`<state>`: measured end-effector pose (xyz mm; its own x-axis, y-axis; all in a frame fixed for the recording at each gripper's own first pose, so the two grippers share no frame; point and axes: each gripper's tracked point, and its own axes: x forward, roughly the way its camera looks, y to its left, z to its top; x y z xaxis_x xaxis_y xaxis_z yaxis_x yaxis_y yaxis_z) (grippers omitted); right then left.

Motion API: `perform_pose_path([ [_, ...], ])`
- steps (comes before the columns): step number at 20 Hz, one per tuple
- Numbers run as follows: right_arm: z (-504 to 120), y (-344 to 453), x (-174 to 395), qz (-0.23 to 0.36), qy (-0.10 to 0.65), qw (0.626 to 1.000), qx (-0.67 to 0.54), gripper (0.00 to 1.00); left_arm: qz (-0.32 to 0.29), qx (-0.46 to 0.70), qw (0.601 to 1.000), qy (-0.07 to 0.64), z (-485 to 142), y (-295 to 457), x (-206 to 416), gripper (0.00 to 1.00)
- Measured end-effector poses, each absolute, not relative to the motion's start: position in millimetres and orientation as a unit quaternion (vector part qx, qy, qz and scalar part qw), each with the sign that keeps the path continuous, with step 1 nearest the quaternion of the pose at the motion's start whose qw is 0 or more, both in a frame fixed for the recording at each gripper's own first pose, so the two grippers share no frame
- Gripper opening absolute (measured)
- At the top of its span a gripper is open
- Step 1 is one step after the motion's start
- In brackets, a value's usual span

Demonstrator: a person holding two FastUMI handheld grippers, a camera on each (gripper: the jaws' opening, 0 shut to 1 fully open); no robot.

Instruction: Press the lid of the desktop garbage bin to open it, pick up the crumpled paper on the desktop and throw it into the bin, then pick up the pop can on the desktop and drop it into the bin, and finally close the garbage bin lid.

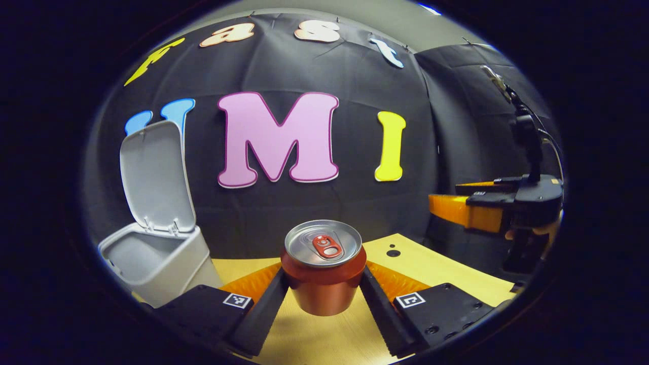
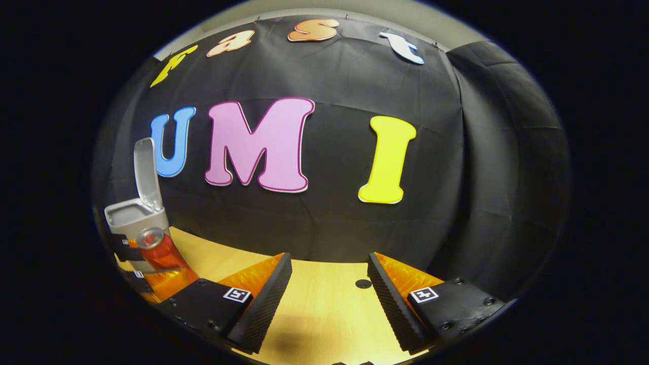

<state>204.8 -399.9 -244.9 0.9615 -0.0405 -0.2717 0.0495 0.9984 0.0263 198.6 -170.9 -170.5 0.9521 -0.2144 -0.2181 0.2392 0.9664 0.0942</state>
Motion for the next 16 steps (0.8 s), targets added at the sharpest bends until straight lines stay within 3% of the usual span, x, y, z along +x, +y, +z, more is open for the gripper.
perform_pose_path([
  [6, -198.2, -379.6, 196.4, -0.025, 0.105, 0.994, 0.024, 0.97, -0.065, 0.070, 0.994, 0.057, -76.8, -95.2, 201.0, 0.87],
  [13, -172.0, -370.1, 180.9, -0.038, 0.090, 0.995, -0.008, 0.97, 0.029, 0.110, 0.991, 0.068, -74.1, 34.4, 200.6, 0.87],
  [16, -170.9, -368.1, 174.0, -0.051, 0.092, 0.994, -0.008, 0.97, 0.042, 0.118, 0.988, 0.091, -100.6, 66.5, 208.7, 0.88],
])
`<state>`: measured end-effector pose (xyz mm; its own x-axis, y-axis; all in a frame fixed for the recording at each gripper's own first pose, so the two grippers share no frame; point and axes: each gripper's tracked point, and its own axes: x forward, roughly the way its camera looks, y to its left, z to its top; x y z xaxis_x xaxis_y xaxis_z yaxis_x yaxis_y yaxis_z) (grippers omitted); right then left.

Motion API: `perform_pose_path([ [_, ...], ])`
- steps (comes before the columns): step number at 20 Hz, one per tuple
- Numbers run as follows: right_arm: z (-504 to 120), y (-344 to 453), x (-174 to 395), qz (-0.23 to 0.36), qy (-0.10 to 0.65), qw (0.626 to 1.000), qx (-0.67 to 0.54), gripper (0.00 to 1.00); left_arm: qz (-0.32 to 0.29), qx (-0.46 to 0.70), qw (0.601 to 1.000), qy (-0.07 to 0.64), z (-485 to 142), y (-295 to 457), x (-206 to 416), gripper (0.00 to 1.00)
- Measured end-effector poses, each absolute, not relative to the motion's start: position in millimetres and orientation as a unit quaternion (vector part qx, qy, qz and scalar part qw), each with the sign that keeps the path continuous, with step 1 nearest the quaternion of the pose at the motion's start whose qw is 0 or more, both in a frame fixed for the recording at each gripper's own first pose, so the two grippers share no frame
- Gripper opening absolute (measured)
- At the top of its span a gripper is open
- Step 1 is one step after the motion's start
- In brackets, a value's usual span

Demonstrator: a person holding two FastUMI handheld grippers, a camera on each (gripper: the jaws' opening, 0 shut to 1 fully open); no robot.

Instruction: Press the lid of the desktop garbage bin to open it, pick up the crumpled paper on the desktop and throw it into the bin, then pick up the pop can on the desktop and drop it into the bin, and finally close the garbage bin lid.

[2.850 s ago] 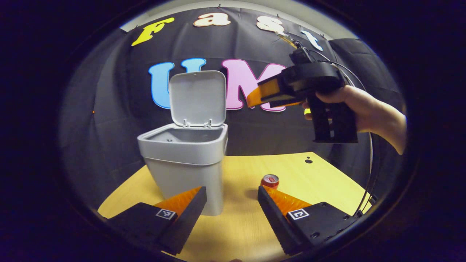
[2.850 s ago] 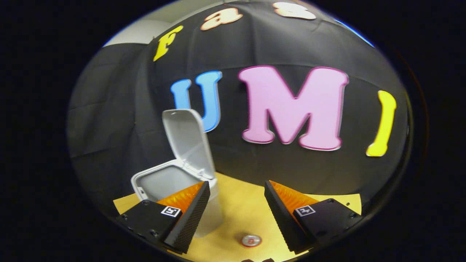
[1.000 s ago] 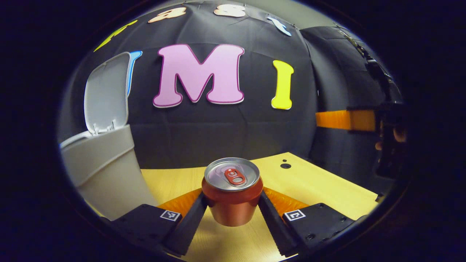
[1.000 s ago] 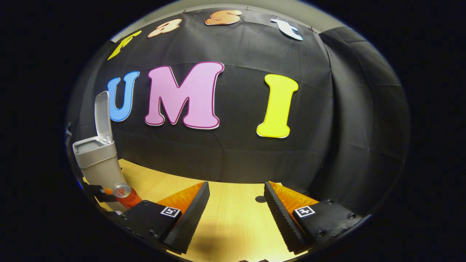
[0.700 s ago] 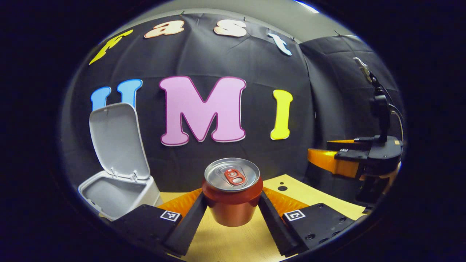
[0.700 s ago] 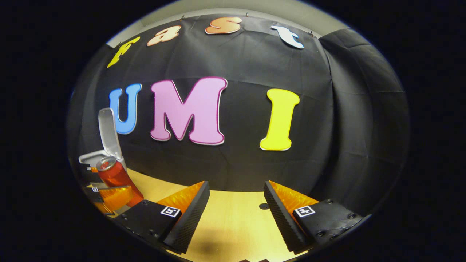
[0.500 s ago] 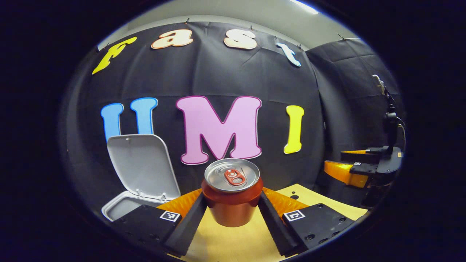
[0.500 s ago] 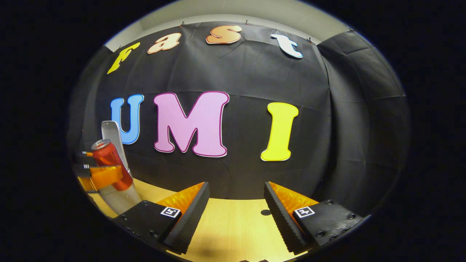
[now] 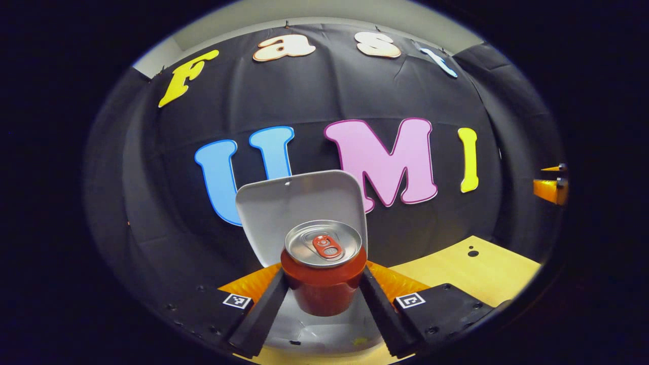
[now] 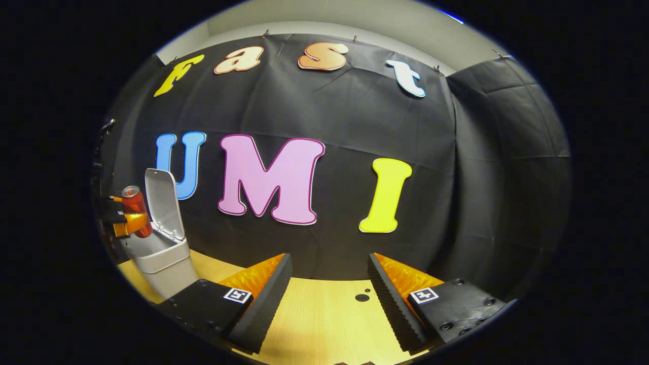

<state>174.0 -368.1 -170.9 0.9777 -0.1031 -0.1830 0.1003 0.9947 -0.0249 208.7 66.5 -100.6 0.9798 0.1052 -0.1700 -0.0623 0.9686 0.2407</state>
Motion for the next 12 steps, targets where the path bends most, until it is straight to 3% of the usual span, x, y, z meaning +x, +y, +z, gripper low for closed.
perform_pose_path([
  [12, -180.9, -366.1, 177.3, -0.056, 0.106, 0.993, -0.018, 0.97, 0.055, 0.085, 0.988, 0.115, -132.9, 90.7, 216.0, 0.92],
])
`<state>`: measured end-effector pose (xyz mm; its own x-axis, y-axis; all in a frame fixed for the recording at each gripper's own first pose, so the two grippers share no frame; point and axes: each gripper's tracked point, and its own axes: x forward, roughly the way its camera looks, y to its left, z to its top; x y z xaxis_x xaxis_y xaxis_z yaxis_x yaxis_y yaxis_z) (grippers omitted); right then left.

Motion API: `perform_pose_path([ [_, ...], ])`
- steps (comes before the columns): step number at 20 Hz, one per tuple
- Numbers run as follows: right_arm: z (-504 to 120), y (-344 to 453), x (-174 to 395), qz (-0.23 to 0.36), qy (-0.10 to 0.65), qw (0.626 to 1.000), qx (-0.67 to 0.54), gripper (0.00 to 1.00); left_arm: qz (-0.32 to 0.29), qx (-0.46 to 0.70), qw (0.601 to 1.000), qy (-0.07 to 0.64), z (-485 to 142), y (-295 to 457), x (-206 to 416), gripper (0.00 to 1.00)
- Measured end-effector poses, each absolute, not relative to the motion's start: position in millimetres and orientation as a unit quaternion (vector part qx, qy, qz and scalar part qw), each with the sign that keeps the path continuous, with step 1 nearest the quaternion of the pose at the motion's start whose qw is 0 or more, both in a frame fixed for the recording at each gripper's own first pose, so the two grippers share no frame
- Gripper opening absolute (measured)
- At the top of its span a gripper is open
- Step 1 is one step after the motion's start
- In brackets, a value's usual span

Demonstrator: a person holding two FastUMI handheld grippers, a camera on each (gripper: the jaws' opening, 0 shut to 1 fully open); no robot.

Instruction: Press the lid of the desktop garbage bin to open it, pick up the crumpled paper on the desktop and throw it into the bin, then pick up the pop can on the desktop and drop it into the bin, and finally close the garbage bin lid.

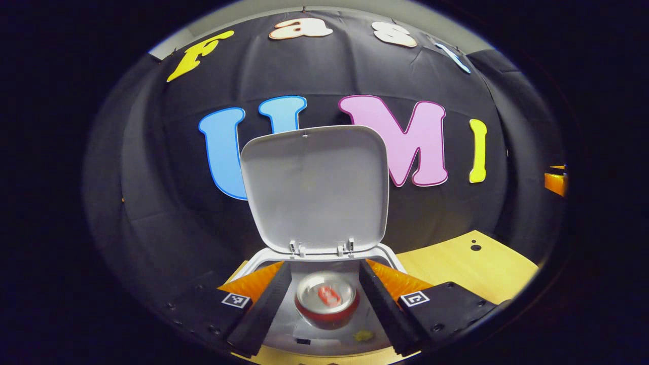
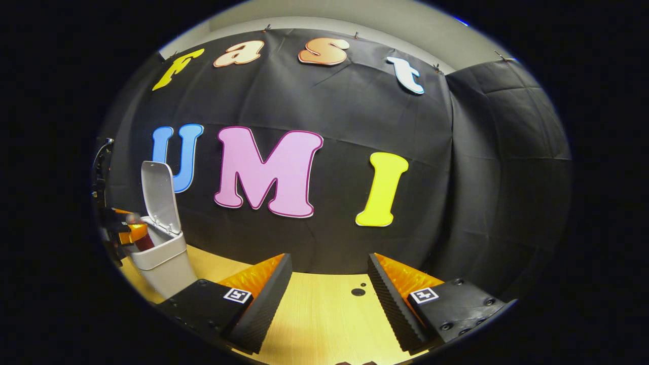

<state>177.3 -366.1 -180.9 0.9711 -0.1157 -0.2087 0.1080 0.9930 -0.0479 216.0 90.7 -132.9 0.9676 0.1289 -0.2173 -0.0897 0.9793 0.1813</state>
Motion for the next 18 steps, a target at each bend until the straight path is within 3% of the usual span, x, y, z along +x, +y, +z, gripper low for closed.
perform_pose_path([
  [5, -175.4, -366.2, 192.4, -0.035, 0.099, 0.994, -0.022, 0.97, 0.082, 0.077, 0.991, 0.067, -75.4, 95.1, 215.0, 0.94],
  [13, -131.2, -363.1, 242.5, 0.015, 0.059, 0.998, -0.016, 0.97, 0.060, 0.087, 0.994, -0.021, 54.6, 95.6, 262.5, 0.93],
  [18, -136.2, -381.2, 263.7, 0.016, 0.075, 0.997, -0.025, 0.97, 0.023, 0.125, 0.991, -0.031, 69.1, 73.2, 313.5, 0.94],
])
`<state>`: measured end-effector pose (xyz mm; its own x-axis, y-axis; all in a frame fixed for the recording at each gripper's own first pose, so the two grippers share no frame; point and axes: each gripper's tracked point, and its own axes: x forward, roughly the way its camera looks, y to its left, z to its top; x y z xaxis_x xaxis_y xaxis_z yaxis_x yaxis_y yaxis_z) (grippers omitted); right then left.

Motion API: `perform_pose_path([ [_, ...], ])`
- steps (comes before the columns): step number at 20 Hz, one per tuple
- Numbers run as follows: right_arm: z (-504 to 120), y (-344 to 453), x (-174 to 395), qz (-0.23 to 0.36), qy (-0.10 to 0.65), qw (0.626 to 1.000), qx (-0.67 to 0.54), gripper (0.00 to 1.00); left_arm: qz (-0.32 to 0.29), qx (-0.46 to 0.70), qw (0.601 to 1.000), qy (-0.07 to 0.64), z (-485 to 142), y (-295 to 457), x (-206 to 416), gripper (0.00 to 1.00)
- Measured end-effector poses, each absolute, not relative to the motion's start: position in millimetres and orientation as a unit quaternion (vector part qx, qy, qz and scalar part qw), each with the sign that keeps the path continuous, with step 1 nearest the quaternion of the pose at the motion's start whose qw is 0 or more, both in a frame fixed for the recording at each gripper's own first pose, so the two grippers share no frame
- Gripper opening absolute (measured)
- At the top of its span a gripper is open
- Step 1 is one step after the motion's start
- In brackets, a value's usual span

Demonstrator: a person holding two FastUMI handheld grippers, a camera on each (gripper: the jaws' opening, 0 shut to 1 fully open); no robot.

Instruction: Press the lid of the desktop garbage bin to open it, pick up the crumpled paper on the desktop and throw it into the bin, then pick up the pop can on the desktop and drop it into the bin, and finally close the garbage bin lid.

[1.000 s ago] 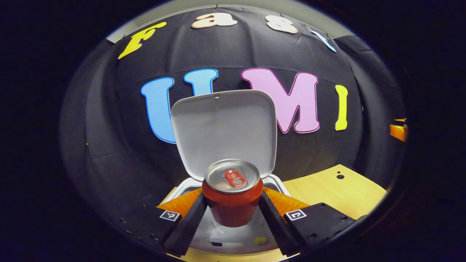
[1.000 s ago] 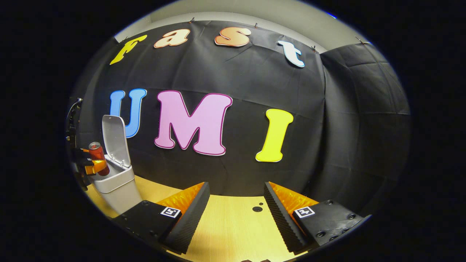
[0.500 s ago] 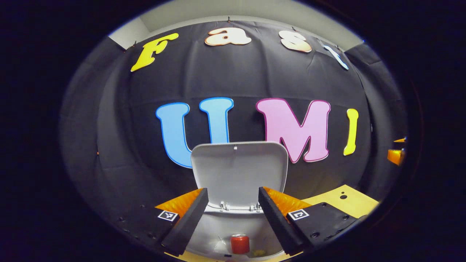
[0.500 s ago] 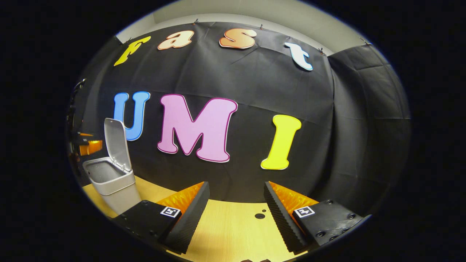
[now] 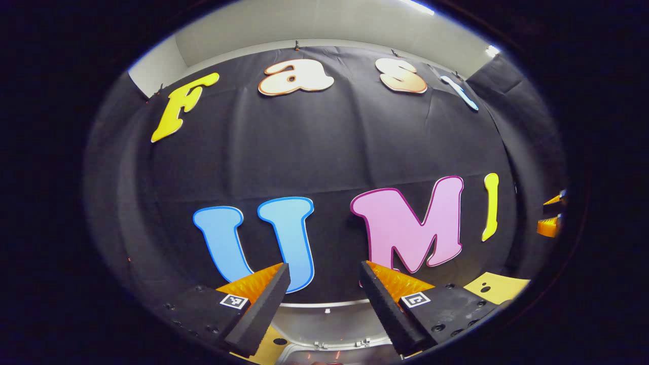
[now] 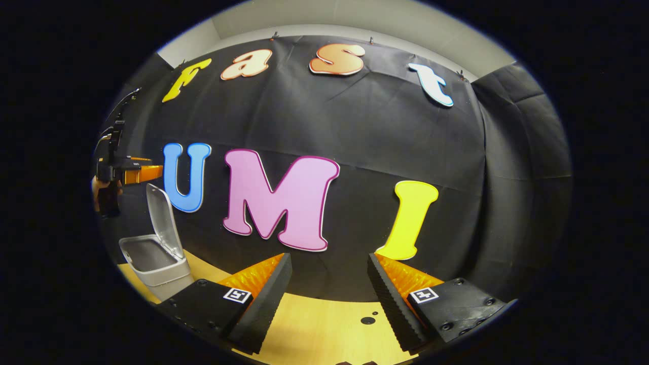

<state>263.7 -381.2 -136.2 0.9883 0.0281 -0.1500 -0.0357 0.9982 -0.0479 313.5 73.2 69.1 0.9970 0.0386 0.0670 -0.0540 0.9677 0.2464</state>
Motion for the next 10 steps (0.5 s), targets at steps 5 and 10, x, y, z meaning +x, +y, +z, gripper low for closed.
perform_pose_path([
  [5, -148.9, -392.3, 256.6, 0.002, 0.091, 0.995, -0.032, 0.97, 0.001, 0.116, 0.993, 0.033, 31.8, 62.4, 348.6, 0.95],
  [10, -172.4, -378.3, 240.6, 0.014, 0.117, 0.993, -0.030, 0.97, -0.014, 0.088, 0.993, 0.083, 8.4, 57.9, 328.5, 0.99],
])
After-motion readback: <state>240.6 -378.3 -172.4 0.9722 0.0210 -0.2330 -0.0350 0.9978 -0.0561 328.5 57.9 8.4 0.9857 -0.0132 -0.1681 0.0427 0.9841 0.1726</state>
